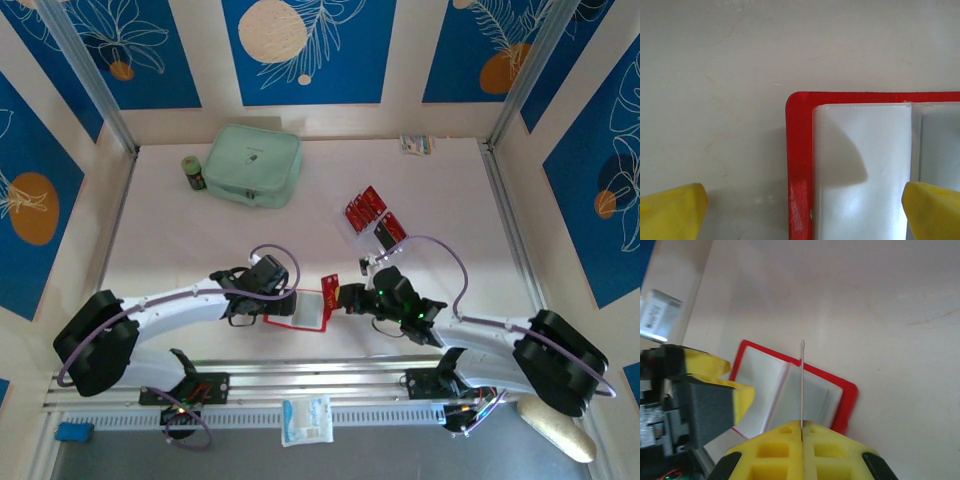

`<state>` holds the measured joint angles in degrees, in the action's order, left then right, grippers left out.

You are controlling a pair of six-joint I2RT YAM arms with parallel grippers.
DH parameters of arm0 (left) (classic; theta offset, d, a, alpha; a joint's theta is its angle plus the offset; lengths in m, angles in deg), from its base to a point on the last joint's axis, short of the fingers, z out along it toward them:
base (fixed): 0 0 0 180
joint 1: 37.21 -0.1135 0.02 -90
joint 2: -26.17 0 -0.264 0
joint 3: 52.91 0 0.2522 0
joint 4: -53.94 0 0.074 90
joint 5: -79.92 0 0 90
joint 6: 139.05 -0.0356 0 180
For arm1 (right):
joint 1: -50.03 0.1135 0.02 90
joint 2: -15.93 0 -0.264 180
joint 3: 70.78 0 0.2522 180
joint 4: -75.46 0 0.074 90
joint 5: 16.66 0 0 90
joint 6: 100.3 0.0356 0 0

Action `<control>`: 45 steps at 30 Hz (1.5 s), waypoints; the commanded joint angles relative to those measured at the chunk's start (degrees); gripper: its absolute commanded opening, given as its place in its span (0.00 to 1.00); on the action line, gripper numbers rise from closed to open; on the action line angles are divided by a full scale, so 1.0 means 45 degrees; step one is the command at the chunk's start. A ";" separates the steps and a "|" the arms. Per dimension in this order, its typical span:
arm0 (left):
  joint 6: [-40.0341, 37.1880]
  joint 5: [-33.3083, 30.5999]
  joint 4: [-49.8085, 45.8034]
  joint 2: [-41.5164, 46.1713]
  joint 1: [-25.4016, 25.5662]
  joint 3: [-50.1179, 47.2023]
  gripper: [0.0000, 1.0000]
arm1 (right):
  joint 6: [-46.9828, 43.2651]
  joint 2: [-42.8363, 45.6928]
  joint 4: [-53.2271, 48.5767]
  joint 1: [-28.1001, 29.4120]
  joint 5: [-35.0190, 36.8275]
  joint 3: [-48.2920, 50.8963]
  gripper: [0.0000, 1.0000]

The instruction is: Put the credit cards into the card holder

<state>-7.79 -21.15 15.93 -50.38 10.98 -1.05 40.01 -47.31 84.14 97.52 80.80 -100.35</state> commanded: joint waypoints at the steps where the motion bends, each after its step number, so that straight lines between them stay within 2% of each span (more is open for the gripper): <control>1: -0.0003 -0.0353 0.0036 0.0699 0.0111 0.0126 1.00 | -0.0159 0.0956 -0.1214 0.0026 -0.0104 -0.0373 0.00; 6: -0.0275 -0.0539 -0.0519 0.1695 0.0698 0.0290 1.00 | -0.0193 0.2179 -0.2743 -0.0202 0.0211 -0.0450 0.00; 10: -0.0416 -0.0968 -0.1335 0.1774 0.1825 0.0709 1.00 | -0.0164 0.2680 -0.3361 -0.0765 0.0003 -0.0474 0.00; 17: -0.0613 -0.2405 -0.2368 0.0377 0.3921 0.1301 1.00 | -0.0240 0.3172 -0.4072 -0.1868 -0.0494 -0.0558 0.00; 23: -0.1061 -0.3084 -0.2161 -0.1074 0.4928 0.1545 1.00 | -0.0065 0.3880 -0.4477 -0.2420 -0.0735 -0.0453 0.00; 33: -0.0989 -0.3576 -0.1703 -0.2603 0.5192 0.2014 1.00 | -0.0008 0.4271 -0.4592 -0.2786 -0.1162 -0.0416 0.00; 45: 0.0099 -0.4853 -0.2540 -0.3692 0.5170 0.3093 1.00 | 0.0130 0.4404 -0.4226 -0.2954 -0.1636 -0.0141 0.00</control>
<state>-9.87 -39.62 6.95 -65.68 33.86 11.24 40.27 -28.73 64.01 84.49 74.97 -101.03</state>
